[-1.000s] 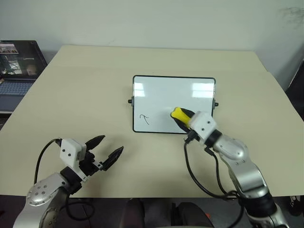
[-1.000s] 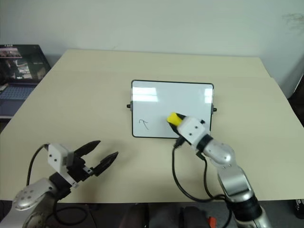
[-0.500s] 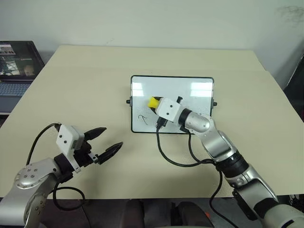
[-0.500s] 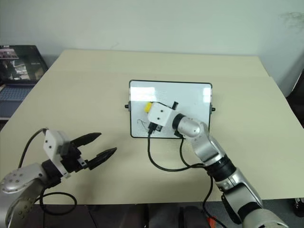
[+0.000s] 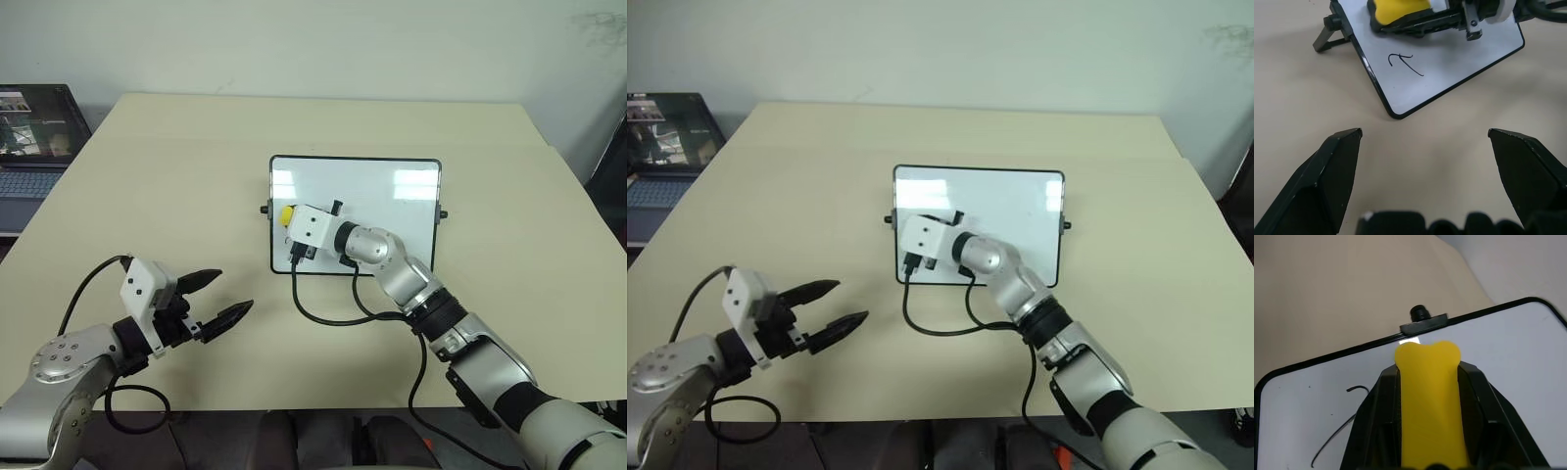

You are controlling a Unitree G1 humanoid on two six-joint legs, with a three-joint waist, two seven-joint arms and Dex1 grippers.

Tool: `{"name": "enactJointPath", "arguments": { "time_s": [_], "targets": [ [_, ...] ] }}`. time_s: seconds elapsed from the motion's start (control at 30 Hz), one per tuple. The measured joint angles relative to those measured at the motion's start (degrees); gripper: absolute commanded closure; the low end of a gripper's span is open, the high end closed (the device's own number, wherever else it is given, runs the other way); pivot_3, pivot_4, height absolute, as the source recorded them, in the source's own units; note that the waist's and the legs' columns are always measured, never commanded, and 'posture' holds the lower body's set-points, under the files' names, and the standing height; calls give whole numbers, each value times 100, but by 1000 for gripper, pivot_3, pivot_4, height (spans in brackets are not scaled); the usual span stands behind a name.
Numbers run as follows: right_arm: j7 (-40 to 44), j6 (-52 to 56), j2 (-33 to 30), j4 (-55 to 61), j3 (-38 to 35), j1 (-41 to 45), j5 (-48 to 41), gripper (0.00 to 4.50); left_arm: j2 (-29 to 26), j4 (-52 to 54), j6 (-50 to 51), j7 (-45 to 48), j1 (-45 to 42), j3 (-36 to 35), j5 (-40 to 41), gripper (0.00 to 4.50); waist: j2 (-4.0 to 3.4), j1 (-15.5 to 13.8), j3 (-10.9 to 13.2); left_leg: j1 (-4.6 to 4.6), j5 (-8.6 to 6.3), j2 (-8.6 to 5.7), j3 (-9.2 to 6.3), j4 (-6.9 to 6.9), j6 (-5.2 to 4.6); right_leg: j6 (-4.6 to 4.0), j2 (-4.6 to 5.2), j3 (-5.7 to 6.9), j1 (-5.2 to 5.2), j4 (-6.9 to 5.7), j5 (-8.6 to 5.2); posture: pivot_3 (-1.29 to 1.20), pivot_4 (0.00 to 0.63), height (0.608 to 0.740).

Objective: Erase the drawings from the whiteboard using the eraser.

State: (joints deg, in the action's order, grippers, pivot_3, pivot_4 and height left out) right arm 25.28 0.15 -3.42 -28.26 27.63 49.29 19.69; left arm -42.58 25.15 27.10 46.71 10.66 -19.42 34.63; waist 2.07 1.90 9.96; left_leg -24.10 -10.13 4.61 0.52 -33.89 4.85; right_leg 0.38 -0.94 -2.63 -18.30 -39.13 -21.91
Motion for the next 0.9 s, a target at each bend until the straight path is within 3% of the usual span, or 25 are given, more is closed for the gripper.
{"name": "enactJointPath", "arguments": {
  "time_s": [0.67, 0.9],
  "targets": [
    [625, 229, -35, -276, 68, -382, -59, 3308, 2, 2, -1, 19, -134, 132, -3, 0, 11, -7, -16, 125, 16, 6, -8, -5, -24, 8, 22, -12, 59, -68, -11, 0, 150, 740],
    [1155, 1074, -227, 799, 28, -706, -142, 3308, 12, -4, -10, 22, -146, 176, -40, 0, 8, -18, -4, 96, 23, 6, -16, -4, -34, 3, 26, -13, 26, -70, -8, 0, 150, 740]
  ]
}}
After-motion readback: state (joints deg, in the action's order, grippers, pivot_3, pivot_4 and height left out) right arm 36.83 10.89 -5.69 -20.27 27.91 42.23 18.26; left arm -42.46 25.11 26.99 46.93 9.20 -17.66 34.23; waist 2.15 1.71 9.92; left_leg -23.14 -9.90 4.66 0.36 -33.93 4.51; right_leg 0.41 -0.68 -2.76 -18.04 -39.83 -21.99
